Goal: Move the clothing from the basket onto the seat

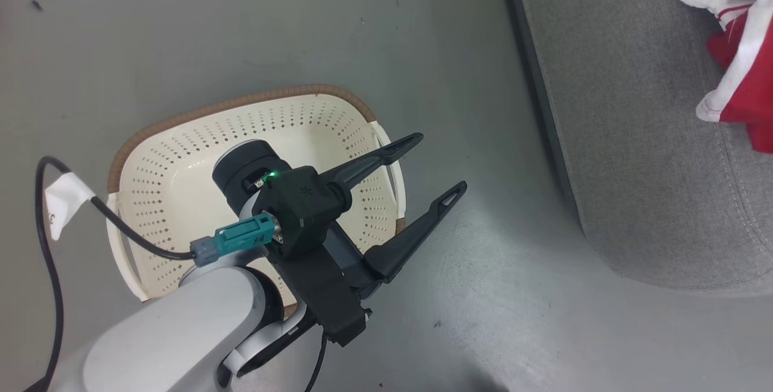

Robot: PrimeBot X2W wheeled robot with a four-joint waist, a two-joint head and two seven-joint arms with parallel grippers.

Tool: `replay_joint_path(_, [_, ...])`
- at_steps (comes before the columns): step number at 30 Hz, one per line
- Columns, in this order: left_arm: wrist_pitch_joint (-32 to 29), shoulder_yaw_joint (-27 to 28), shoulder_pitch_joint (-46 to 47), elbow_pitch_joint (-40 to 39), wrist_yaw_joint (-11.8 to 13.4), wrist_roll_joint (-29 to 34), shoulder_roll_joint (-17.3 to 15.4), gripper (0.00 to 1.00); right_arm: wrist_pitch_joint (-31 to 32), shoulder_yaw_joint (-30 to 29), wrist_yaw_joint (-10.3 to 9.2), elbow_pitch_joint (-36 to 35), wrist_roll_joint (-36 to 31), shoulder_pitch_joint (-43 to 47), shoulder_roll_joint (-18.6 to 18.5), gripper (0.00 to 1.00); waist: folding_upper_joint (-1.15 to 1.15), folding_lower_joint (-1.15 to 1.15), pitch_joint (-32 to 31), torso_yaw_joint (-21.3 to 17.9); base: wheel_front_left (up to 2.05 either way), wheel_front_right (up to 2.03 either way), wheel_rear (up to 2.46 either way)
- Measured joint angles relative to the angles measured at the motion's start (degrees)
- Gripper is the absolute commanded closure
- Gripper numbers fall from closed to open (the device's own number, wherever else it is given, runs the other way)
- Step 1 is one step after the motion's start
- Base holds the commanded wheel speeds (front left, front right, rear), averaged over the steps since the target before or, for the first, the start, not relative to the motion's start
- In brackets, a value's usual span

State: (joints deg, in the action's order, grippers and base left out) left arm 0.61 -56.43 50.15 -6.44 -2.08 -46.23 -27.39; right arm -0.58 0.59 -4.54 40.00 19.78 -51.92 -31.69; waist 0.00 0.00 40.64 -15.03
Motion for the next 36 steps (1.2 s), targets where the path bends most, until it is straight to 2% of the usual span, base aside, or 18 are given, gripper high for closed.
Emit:
replay_joint_path(6, [0.56,0.09,0.02,0.84,-0.47,-0.07,-0.08,0.0,1.6,0.78,-0.07,3.93,-0.14,-0.18,-0.12,1.0,0.0,0.0,-0.72,0.07,0.0,0.0,0.0])
replay_joint_path(7, [0.59,0.1,0.01,0.93,-0.46,-0.07,-0.13,0.0,1.81,0.92,-0.09,4.42,-0.32,-0.28,-0.11,0.98,0.0,0.0,-0.93,0.05,0.0,0.0,0.0])
replay_joint_path(9, [1.01,0.1,-0.02,1.04,-0.46,-0.07,-0.15,0.0,2.25,1.21,-0.38,5.02,-1.04,-0.53,-0.1,0.87,0.0,0.0,-1.41,-0.06,0.0,0.0,0.0])
replay_joint_path(10, [1.01,0.1,-0.02,1.04,-0.46,-0.07,-0.15,0.0,2.25,1.21,-0.38,5.02,-1.04,-0.53,-0.1,0.75,0.0,0.0,-1.41,-0.06,0.0,0.0,0.0])
replay_joint_path(11, [1.03,0.11,-0.02,1.1,-0.46,-0.07,-0.1,0.0,2.56,1.36,-0.58,5.26,-1.32,-0.67,-0.1,0.69,0.0,0.0,-1.65,-0.14,0.0,0.0,0.0])
replay_joint_path(12, [1.1,0.11,-0.03,1.23,-0.47,-0.08,-0.03,0.0,2.61,1.47,-0.76,5.54,-1.57,-0.79,-0.08,0.57,0.0,0.0,-1.9,-0.23,0.0,0.0,0.0])
replay_joint_path(13, [1.1,0.11,-0.03,1.38,-0.47,-0.08,0.02,0.0,2.79,1.66,-0.93,5.65,-1.85,-0.88,-0.05,0.38,0.0,0.0,-2.16,-0.33,0.0,0.0,0.0])
replay_joint_path(14, [1.21,0.11,-0.04,1.63,-0.47,-0.08,0.08,0.0,2.99,1.86,-1.0,5.68,-2.04,-0.98,0.02,0.11,0.0,0.0,-2.43,-0.44,0.0,0.0,0.0])
replay_joint_path(15, [1.55,0.11,-0.07,1.91,-0.47,-0.09,0.11,0.0,3.11,2.11,-1.02,5.67,-2.24,-1.04,0.2,0.0,0.0,0.0,-2.73,-0.55,0.0,0.0,0.0])
replay_joint_path(25, [2.68,0.07,-1.42,3.59,-0.52,-0.62,0.41,0.0,7.14,3.49,-2.02,6.25,-3.81,1.14,3.44,0.0,0.0,0.0,-6.2,-1.62,0.0,0.0,0.0])
replay_joint_path(33, [3.61,0.07,-2.75,4.48,-0.49,-1.05,0.48,0.0,10.17,3.3,-2.13,5.02,-4.8,5.11,4.36,0.0,0.0,0.0,-9.38,-2.62,0.0,0.0,0.0])
replay_joint_path(36, [3.64,-0.05,-2.75,4.59,-0.51,-1.11,1.4,0.0,12.1,2.81,-2.52,6.61,-5.36,2.26,3.32,0.0,0.0,0.0,-10.5,-2.92,0.0,0.0,0.0])
